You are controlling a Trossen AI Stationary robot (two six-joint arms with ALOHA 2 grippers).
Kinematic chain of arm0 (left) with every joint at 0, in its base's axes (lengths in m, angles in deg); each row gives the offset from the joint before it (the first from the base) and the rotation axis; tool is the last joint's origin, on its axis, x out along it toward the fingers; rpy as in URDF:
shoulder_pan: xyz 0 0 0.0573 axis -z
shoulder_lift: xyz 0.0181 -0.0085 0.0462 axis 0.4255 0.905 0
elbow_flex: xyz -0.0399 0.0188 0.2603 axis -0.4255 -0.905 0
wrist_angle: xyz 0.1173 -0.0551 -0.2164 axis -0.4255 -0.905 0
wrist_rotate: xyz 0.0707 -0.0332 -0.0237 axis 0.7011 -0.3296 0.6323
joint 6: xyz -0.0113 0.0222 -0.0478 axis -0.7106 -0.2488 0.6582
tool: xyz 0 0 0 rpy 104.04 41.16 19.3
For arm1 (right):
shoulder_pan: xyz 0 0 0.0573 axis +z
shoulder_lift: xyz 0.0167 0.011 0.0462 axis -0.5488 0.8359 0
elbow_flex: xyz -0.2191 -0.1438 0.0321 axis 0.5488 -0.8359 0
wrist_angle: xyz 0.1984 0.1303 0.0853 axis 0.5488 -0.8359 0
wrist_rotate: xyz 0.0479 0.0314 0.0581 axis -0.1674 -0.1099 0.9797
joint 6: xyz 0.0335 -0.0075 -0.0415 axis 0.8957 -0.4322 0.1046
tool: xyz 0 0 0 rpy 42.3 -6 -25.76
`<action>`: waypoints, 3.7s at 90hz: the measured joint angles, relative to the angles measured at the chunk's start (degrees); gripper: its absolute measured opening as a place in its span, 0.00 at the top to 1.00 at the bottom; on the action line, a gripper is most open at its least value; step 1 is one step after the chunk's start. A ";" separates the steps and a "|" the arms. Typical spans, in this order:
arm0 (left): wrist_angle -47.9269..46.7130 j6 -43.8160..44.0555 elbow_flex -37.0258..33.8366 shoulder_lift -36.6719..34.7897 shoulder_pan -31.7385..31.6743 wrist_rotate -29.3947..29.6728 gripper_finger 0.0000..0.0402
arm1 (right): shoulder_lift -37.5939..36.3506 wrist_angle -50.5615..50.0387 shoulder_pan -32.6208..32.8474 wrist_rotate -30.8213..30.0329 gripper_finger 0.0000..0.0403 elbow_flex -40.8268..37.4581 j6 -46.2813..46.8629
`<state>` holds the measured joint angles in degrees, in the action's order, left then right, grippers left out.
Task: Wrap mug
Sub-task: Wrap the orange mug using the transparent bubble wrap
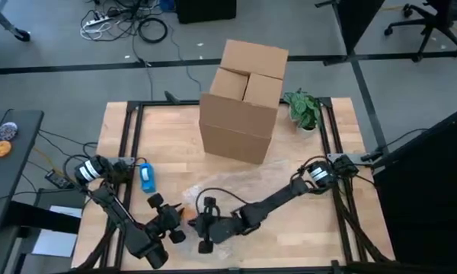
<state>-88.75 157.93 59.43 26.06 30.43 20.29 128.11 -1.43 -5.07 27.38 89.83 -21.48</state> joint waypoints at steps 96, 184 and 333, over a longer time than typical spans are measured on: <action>5.56 -1.47 -0.17 -0.09 0.22 3.84 0.82 | 13.31 25.52 3.18 -13.79 1.00 -0.09 1.55; 7.18 -1.51 -0.18 -0.09 0.36 4.22 0.82 | 9.14 18.73 -0.61 -2.94 1.00 -0.02 0.81; -12.05 -1.10 3.72 -0.87 3.39 -0.89 0.82 | 15.69 31.25 -5.23 -7.03 1.00 0.31 -3.58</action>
<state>-100.80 156.83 63.15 25.18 33.82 19.40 143.80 29.82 -10.30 20.35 90.14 -25.05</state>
